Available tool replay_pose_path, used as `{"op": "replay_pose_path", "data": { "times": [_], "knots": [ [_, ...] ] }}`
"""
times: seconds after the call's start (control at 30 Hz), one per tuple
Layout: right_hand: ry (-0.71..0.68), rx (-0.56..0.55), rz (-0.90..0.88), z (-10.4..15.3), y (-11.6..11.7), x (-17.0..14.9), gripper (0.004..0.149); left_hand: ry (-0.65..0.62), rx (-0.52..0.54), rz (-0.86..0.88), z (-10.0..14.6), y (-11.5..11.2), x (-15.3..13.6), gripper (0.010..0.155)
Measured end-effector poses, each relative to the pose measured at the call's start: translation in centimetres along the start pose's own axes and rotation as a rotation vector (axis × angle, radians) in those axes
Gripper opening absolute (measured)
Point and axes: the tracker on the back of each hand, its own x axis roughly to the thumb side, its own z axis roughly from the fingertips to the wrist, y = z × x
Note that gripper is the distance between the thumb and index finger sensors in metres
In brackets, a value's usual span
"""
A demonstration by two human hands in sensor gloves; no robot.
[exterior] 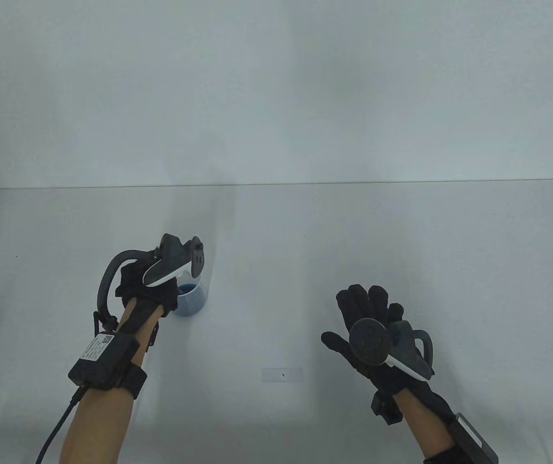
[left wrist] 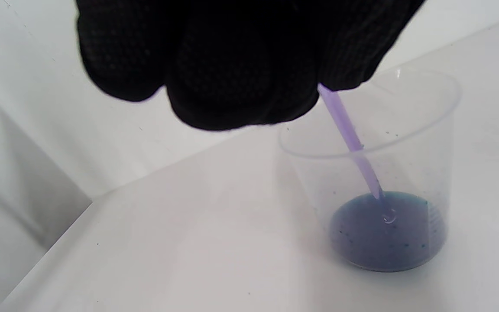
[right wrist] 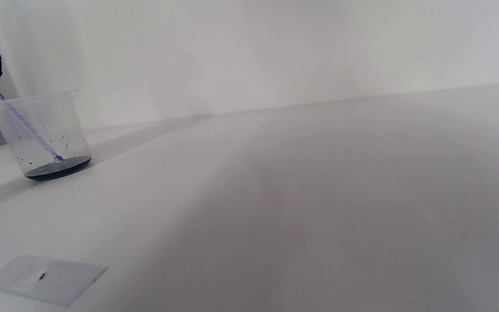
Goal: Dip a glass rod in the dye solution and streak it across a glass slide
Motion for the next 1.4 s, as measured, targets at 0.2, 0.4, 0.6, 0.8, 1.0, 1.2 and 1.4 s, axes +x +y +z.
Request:
{"op": "replay_pose_path", "data": {
  "times": [0.2,0.4,0.6,0.8,1.0,1.2,1.4],
  "knots": [
    [0.001,0.001,-0.002,0.0,0.0,-0.1,0.085,-0.011,-0.005,-0.003,-0.4,-0.4,0.7,0.044],
    [0.004,-0.002,-0.003,0.0,0.0,-0.1,0.085,-0.007,-0.004,-0.011,-0.4,-0.2,0.7,0.044],
    [0.001,-0.001,0.001,-0.1,0.1,-0.1,0.086,-0.010,-0.007,-0.007,-0.3,-0.4,0.5,0.044],
    [0.003,-0.017,0.003,0.0,-0.1,-0.1,0.085,0.000,0.007,0.020,0.2,0.3,-0.5,0.044],
    [-0.037,-0.060,-0.019,0.3,-1.3,0.8,0.084,0.023,0.113,0.100,2.9,2.7,-3.9,0.044],
    [-0.159,0.093,0.057,-0.6,0.5,3.9,0.080,-0.035,0.260,0.273,7.1,5.1,-7.3,0.045],
    [-0.205,0.261,0.148,-1.9,4.8,6.0,0.074,-0.243,0.303,0.422,9.9,4.5,-5.9,0.045]
  ]
}}
